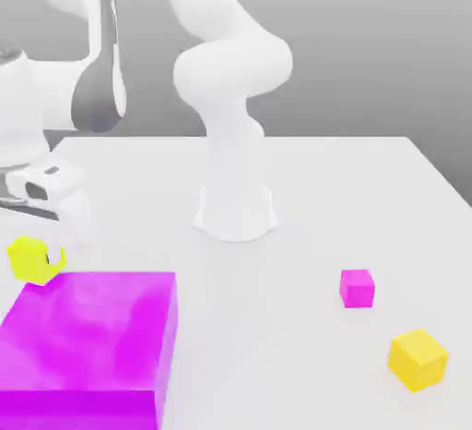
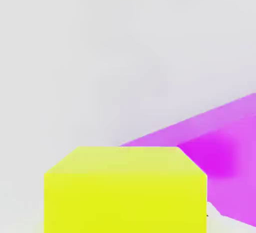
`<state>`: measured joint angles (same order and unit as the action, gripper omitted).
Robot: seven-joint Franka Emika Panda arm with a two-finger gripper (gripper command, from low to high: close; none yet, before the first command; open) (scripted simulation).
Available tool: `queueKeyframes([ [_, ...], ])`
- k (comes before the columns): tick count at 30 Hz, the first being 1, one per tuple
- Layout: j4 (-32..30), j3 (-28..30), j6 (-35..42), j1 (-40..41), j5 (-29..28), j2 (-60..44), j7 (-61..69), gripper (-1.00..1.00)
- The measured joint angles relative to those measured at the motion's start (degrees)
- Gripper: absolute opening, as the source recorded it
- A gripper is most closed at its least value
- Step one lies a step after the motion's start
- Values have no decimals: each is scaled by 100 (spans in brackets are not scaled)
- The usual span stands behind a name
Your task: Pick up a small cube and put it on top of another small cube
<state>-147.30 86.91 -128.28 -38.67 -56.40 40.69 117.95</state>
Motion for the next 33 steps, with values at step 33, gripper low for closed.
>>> queueKeyframes([
  [33,-1600,-4540,-1960,-730,-6107,-385,1098,-100],
])
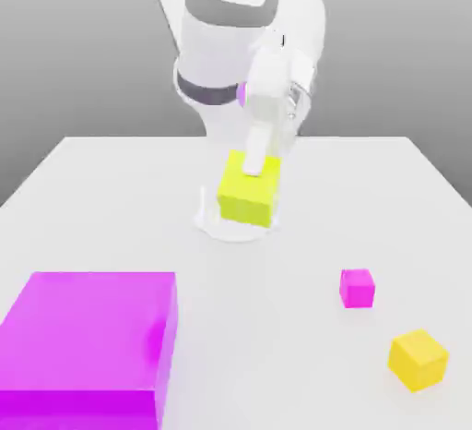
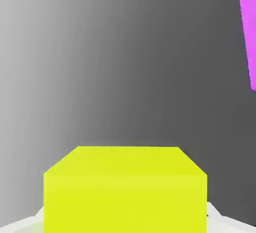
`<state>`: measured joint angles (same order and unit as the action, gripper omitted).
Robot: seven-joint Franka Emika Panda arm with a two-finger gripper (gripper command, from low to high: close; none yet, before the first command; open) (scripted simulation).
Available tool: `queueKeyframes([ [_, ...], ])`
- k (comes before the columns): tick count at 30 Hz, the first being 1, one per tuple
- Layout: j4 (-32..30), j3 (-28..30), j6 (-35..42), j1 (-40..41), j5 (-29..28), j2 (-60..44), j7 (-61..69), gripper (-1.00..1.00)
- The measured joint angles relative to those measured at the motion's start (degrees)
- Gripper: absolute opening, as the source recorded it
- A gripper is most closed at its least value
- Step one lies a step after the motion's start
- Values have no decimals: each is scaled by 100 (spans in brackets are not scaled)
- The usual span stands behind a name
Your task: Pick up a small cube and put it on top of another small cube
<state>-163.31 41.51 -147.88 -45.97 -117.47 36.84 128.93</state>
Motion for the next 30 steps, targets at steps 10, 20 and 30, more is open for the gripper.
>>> queueKeyframes([
  [10,-801,-360,-1584,-452,-437,-1017,1971,-100],
  [20,-1116,-689,-2155,-204,-172,-1345,3047,-100],
  [30,-1192,-949,-2509,53,-300,-1636,3339,-100],
])
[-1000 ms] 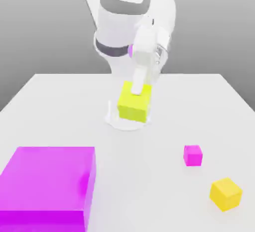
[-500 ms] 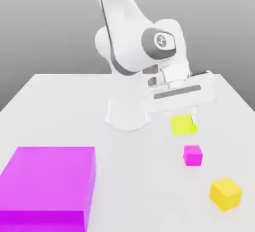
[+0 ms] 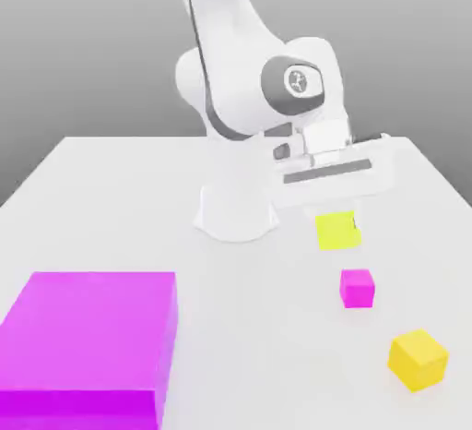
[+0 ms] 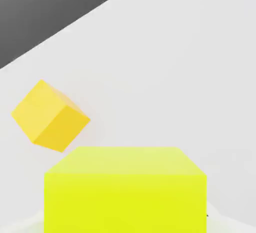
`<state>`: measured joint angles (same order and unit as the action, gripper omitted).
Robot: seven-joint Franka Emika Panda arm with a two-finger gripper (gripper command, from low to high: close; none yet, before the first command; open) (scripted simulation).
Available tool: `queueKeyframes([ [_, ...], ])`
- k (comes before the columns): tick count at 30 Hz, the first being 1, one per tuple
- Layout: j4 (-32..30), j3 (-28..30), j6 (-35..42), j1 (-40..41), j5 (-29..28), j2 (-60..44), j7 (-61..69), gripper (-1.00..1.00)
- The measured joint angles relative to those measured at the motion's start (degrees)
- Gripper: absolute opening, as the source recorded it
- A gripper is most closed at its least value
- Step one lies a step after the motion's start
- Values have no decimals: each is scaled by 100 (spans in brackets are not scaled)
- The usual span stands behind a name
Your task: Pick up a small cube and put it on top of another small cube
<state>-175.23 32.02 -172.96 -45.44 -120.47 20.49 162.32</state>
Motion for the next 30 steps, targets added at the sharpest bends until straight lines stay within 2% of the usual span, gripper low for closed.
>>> queueKeyframes([
  [1,-38,-117,-244,51,-272,-335,117,-100],
  [2,-29,89,-398,-305,-668,-725,50,-100],
  [4,-29,89,-403,-305,-658,-725,60,-100],
  [5,-29,89,-406,-306,-653,-724,64,100],
  [14,-29,89,-406,-306,-653,-724,64,100],
  [16,-43,427,-762,-1027,-1182,-1413,130,100],
  [29,-43,427,-762,-1027,-1182,-1413,130,100],
  [30,-59,286,-789,-698,-811,-1382,186,100],
])
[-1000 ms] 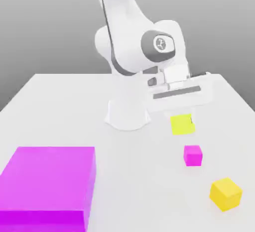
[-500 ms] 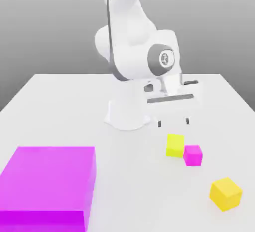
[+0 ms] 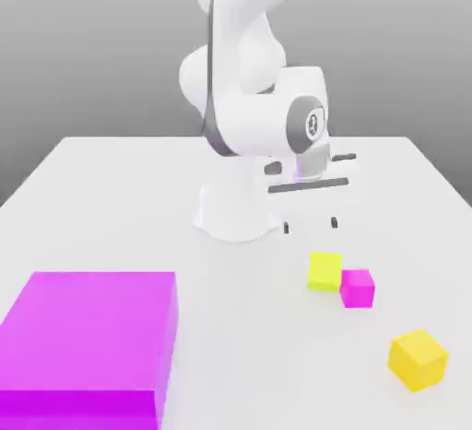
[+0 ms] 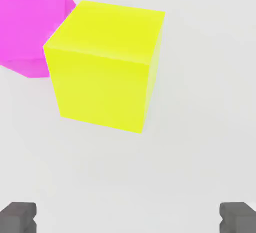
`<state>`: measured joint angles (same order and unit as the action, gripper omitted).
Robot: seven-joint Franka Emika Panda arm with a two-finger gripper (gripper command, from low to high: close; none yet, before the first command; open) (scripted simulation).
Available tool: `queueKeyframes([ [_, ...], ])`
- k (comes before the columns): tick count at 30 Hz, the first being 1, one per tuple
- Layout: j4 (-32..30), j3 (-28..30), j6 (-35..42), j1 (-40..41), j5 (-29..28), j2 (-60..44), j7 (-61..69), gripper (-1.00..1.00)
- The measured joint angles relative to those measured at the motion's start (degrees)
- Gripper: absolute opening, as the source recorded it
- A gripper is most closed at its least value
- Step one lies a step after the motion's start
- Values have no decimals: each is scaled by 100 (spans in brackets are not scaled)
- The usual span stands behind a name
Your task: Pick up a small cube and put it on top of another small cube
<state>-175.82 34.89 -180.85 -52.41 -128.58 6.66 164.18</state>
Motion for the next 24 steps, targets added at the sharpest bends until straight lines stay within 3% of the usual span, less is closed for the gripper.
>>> queueKeyframes([
  [2,79,166,-22,78,384,11,-372,100],
  [5,379,1034,-17,-569,389,-46,-1641,100],
  [10,938,3365,124,-2435,220,-88,-3825,100],
  [14,1195,4981,575,-3386,701,259,-4582,100],
  [18,1449,5745,1183,-3471,1083,769,-5354,100],
  [24,1908,6372,1999,-3161,1411,1360,-6850,100],
])
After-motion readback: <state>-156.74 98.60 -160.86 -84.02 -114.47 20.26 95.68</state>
